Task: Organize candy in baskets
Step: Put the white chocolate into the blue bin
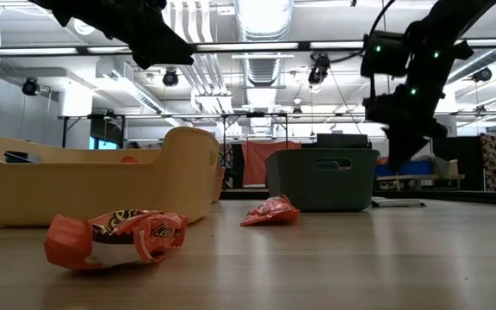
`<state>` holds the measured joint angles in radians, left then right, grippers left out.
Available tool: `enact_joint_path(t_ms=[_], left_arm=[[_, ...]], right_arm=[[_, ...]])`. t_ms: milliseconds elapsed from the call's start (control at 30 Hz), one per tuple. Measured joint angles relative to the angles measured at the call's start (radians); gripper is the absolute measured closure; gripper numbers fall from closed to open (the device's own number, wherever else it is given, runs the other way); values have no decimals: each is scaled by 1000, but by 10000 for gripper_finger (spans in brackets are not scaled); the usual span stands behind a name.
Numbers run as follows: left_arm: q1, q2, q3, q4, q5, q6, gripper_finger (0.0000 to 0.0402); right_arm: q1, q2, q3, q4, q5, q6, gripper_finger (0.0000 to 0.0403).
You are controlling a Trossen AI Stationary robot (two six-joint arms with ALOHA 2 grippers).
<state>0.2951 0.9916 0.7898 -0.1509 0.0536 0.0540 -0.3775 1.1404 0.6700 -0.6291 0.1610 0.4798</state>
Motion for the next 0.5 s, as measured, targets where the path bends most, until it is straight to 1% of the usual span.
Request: enact_joint_path(t_ms=[67, 133, 333, 500], left_arm=[[0, 0, 0, 0, 0, -3, 242], [0, 0, 0, 1, 0, -7, 242], [0, 0, 0, -3, 2, -11, 242], [0, 0, 0, -8, 9, -13, 242]], right_arm=[[0, 25, -7, 5, 22, 62, 394], [0, 49, -11, 21, 23, 102, 394], [0, 99, -54, 120, 26, 132, 394], [0, 100, -123, 203, 34, 160, 394]])
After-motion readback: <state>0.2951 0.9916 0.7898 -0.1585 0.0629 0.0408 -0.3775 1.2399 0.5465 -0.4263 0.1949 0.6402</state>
